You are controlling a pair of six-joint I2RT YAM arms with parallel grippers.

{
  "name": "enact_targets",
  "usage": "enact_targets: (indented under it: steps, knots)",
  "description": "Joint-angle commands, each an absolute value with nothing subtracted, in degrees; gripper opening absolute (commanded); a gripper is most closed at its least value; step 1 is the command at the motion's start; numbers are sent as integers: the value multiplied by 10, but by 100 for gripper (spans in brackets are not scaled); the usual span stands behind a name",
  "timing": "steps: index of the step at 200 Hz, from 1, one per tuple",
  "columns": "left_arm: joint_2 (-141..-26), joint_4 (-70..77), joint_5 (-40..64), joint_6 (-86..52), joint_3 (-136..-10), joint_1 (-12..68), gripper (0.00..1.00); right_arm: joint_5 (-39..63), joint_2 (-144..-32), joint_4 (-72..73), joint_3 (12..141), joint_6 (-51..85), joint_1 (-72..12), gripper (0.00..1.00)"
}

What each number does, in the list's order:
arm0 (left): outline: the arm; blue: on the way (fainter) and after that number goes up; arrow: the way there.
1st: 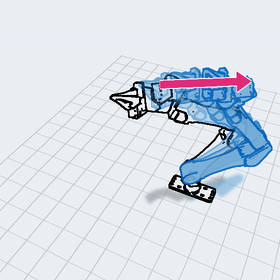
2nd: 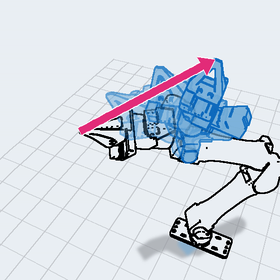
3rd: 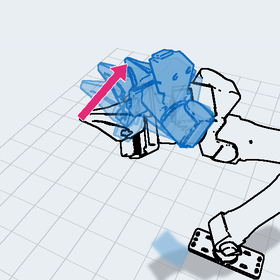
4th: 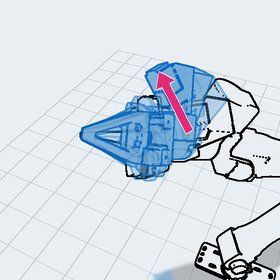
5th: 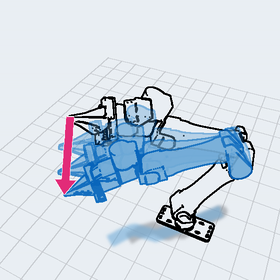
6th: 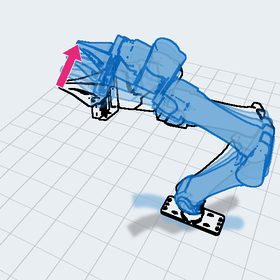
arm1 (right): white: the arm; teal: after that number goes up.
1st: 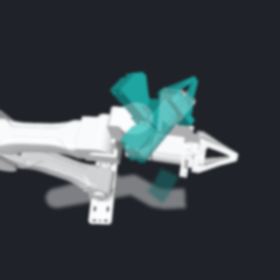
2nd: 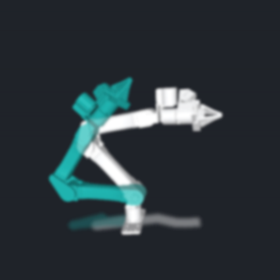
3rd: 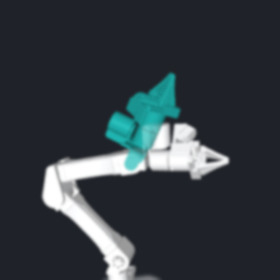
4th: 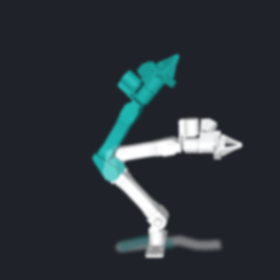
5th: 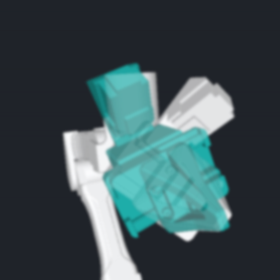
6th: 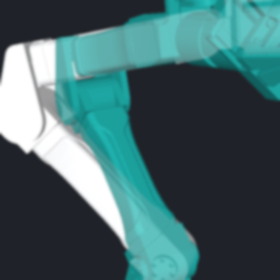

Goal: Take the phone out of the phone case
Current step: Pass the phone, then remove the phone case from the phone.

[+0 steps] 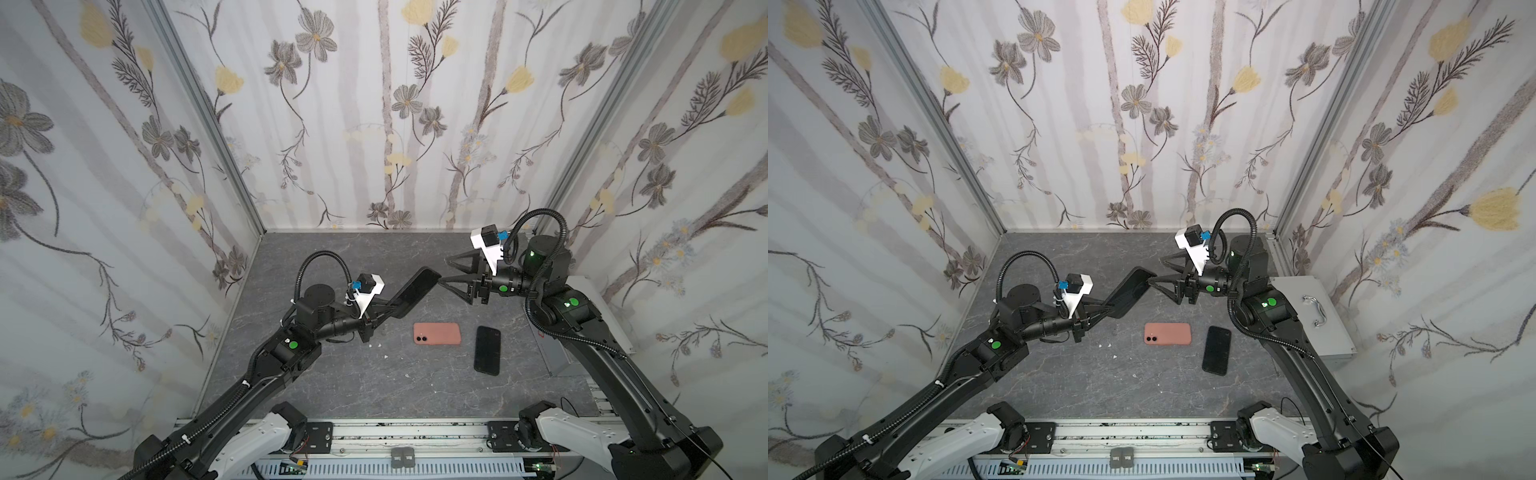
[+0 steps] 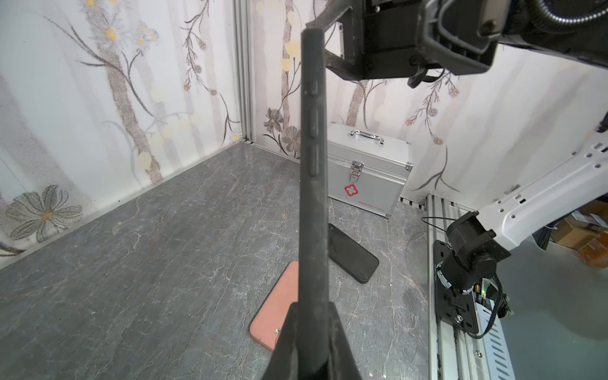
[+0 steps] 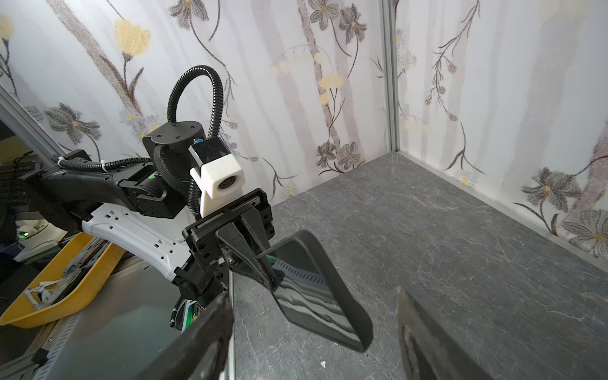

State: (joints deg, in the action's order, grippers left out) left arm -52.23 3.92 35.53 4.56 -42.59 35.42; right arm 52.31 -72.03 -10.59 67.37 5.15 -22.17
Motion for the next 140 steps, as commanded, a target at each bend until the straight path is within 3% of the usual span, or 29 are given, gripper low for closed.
enact_targets:
  steps: [1,37,140]
  knots:
    - [-508,70,398,100,-420,354,0,560,-726,-97,678,55,-223,76]
    - [-503,69,417,116,-413,354,0,615,-750,-112,684,55,-228,72]
    - [-512,69,425,145,-420,353,0,674,-769,-88,672,110,-250,42]
